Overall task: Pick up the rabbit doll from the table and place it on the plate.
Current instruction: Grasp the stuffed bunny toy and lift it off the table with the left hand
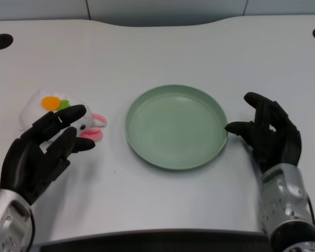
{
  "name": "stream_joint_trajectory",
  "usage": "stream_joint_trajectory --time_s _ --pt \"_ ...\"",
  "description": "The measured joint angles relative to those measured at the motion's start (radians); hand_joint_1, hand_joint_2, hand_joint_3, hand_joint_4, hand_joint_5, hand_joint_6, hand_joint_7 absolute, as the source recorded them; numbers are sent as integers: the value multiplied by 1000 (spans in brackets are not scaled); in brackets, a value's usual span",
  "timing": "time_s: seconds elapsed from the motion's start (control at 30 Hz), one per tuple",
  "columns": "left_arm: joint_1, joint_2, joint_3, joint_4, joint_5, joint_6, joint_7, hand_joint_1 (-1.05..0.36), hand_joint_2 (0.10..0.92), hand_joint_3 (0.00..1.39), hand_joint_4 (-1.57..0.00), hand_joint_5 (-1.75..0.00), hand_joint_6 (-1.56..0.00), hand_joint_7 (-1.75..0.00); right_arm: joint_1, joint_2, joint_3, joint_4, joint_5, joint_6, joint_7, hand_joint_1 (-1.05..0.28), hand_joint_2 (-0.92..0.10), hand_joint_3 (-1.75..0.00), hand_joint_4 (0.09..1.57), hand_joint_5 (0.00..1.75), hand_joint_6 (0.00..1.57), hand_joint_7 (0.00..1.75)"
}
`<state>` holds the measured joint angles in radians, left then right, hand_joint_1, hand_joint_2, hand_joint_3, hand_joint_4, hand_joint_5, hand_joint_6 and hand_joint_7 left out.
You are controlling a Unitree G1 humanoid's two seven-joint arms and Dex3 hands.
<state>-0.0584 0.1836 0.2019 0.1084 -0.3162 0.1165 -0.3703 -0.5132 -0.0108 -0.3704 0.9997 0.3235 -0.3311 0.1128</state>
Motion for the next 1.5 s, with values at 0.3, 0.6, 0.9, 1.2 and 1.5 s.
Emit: stream_joint_trajectory --time_s 0.3,0.6,0.9,1.2,1.5 --pt "-115 150 -48 -23 206 -136 -5 -481 921 395 -359 -1249 -484 -426 0 1 0 0 -2 -2 2 -376 -921 -395 749 1316 670 878" --pt "-268 373 -118 -89 433 -131 -39 -569 921 188 -264 -895 -449 -179 0 3 -6 -1 4 -2 4 -387 -921 -385 774 1312 687 881" --pt "-400 544 -262 -24 680 -152 -118 -750 921 46 -186 -479 -431 -14 0 8 -7 -1 -1 -2 -6 -372 -921 -396 746 1330 640 875" --pt "-464 566 -343 40 813 -192 -118 -782 920 28 -191 -441 -392 -1 0 37 -23 -21 6 -18 -51 -360 -921 -433 712 1393 611 995" --pt "-551 607 -438 151 957 -236 -149 -848 895 8 -124 -414 -333 -1 -2 46 -63 -41 71 7 -85 -349 -921 -467 692 1342 618 1003"
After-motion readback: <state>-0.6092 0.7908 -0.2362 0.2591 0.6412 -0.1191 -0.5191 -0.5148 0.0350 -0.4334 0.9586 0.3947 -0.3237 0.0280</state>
